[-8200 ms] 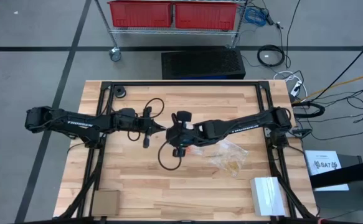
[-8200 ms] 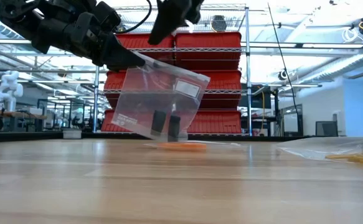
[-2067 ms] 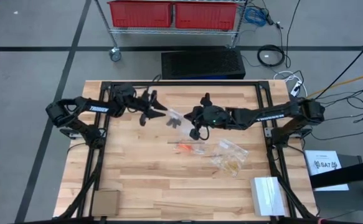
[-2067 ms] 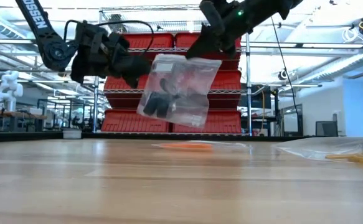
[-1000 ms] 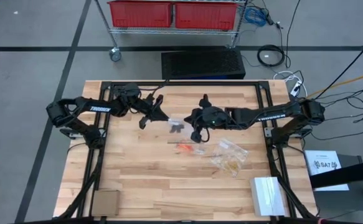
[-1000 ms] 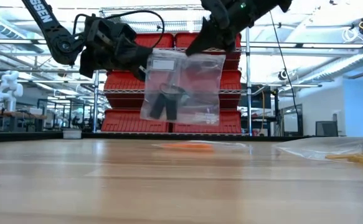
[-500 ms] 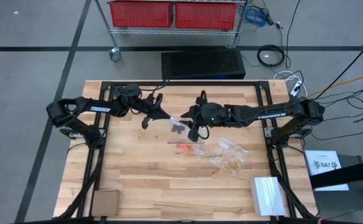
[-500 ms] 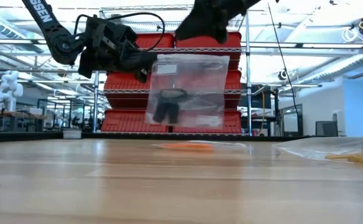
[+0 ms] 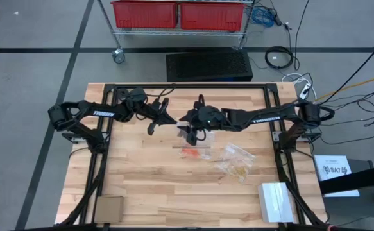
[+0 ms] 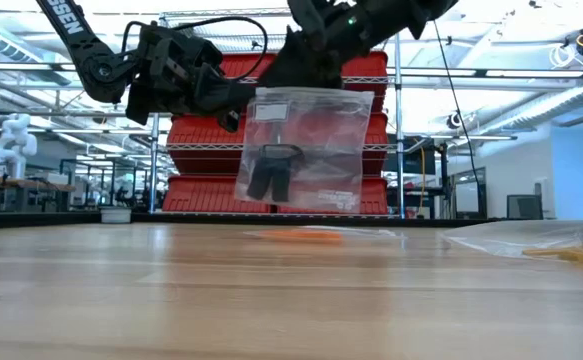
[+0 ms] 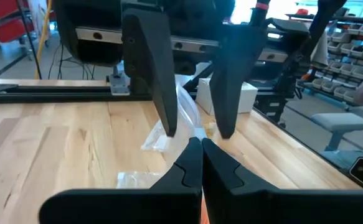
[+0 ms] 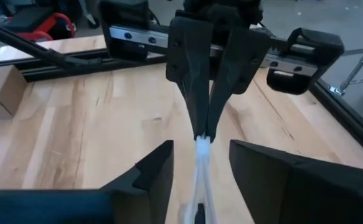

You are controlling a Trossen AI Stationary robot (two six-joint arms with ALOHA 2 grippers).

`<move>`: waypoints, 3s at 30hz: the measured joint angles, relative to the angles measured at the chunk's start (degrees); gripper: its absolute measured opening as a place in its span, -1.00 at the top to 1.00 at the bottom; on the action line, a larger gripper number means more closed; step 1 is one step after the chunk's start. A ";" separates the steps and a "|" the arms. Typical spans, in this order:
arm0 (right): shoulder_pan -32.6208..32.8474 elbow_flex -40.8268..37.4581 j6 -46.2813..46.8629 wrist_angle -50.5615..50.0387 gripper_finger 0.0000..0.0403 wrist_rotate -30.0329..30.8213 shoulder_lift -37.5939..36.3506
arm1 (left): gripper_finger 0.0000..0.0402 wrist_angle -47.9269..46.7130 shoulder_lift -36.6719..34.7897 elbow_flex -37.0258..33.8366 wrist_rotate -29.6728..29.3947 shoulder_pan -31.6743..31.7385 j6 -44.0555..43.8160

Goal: Sort rubber bands
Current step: Close the top left transparent zip lock bag

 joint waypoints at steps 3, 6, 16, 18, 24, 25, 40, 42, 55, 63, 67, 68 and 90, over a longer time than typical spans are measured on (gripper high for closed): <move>-0.22 0.75 -0.02 -0.35 0.40 -0.02 0.77 | 0.99 -0.19 0.00 0.00 -0.16 0.00 0.12; -0.41 1.54 -0.02 -0.56 0.57 0.00 1.33 | 0.99 -0.20 0.00 0.00 -0.21 0.00 0.14; -0.47 2.16 0.03 -4.38 0.93 0.75 1.33 | 1.00 -0.66 0.00 0.00 -0.32 1.17 1.27; -0.49 2.16 0.03 -5.67 0.93 0.83 1.12 | 1.00 -0.73 0.02 -0.02 -0.30 1.59 1.21; -0.37 2.14 0.62 -11.17 0.96 0.88 -0.75 | 1.00 -0.58 0.02 -0.02 0.05 2.21 1.14; -0.37 2.14 0.90 -12.23 0.96 0.90 -1.21 | 1.00 -0.54 0.02 -0.02 0.05 2.31 1.14; 1.56 2.01 4.88 -29.37 0.97 3.67 -5.06 | 1.00 -0.55 0.01 -0.02 0.14 3.41 1.01; 1.56 2.01 5.15 -30.87 0.97 3.69 -5.32 | 1.00 -0.54 0.00 -0.02 0.14 3.39 0.99; 1.56 1.88 6.65 -38.65 1.00 5.20 -5.69 | 1.00 -0.86 -1.62 -0.02 0.16 3.55 0.42; 1.93 1.90 6.67 -38.89 0.98 7.25 -6.07 | 1.00 -3.25 -2.49 -0.02 0.14 3.82 0.64; 2.97 1.92 6.11 -38.65 0.84 12.74 -6.26 | 1.00 -3.86 -2.49 -0.02 0.14 3.82 1.06; 3.07 1.92 6.04 -38.48 0.79 12.90 -6.28 | 1.00 -3.86 -2.49 -0.02 0.14 3.82 1.08; 2.50 2.01 2.02 -33.43 0.71 12.51 -6.00 | 1.00 -3.79 -2.49 -0.02 0.01 3.82 1.16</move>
